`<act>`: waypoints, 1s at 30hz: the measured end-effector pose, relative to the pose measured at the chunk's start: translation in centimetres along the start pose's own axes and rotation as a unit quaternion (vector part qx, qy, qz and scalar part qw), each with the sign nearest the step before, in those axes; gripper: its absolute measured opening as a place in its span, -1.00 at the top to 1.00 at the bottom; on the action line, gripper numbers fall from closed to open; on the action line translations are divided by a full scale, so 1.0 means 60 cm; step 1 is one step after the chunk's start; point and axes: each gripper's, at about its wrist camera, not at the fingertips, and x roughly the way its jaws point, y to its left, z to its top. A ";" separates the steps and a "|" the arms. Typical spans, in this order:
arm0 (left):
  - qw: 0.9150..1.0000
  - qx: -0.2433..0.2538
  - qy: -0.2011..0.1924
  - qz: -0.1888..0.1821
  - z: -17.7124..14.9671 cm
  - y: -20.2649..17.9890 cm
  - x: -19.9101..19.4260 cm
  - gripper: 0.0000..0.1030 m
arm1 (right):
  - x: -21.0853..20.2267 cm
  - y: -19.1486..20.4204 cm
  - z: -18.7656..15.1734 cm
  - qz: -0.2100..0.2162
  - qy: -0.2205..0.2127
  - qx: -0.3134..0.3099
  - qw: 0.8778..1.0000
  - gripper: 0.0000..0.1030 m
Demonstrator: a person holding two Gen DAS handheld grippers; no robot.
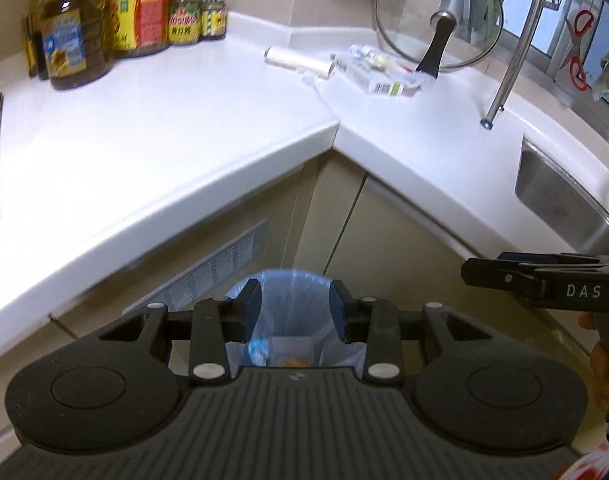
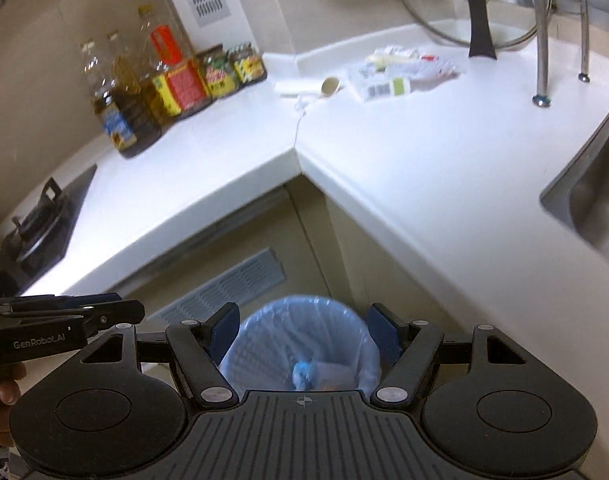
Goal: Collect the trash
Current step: 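Raise both tools from the bin back toward the litter on the counter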
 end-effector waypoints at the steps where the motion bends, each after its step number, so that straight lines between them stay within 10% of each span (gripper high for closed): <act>1: 1.000 0.002 -0.004 0.001 0.007 -0.003 0.002 0.36 | -0.001 -0.005 0.008 0.000 -0.004 0.001 1.000 -0.38; 30: 0.994 0.075 -0.078 -0.019 0.372 -0.163 0.271 0.36 | 0.099 -0.238 0.344 -0.046 -0.138 0.007 0.989 -0.37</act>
